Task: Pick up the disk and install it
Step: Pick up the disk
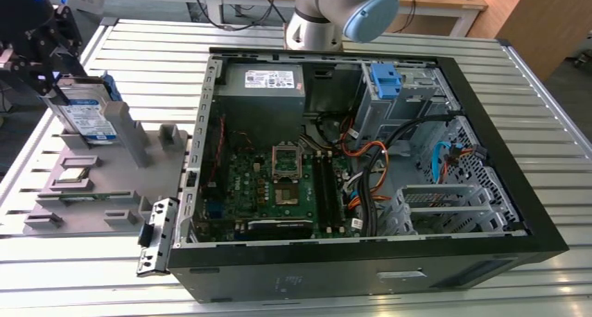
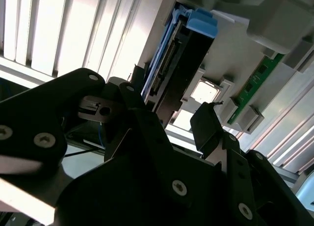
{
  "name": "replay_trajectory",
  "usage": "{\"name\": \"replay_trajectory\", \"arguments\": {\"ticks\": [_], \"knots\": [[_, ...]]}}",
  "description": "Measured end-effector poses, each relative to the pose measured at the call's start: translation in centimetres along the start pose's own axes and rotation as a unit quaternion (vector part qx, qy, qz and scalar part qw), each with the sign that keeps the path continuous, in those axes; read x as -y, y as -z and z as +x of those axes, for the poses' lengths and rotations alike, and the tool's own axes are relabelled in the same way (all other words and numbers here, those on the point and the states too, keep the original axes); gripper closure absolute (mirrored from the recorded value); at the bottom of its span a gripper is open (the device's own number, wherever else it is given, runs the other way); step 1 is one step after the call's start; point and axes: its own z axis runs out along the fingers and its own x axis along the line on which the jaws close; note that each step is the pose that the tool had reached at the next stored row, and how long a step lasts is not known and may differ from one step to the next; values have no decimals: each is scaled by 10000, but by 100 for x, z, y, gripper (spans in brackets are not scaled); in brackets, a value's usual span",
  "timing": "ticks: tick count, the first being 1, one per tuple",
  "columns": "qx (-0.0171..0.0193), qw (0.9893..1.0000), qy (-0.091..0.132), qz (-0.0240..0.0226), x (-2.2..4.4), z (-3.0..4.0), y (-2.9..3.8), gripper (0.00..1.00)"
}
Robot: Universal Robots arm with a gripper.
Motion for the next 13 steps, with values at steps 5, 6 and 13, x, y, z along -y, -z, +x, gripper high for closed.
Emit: {"name": "replay_trajectory", "arguments": {"ticks": [5, 6, 13], "knots": [[1, 10000, 0, -1, 9, 0, -9, 35], [3, 10000, 0, -3, 9, 0, -8, 35], [19, 10000, 4, -3, 16, -1, -12, 35]]}}
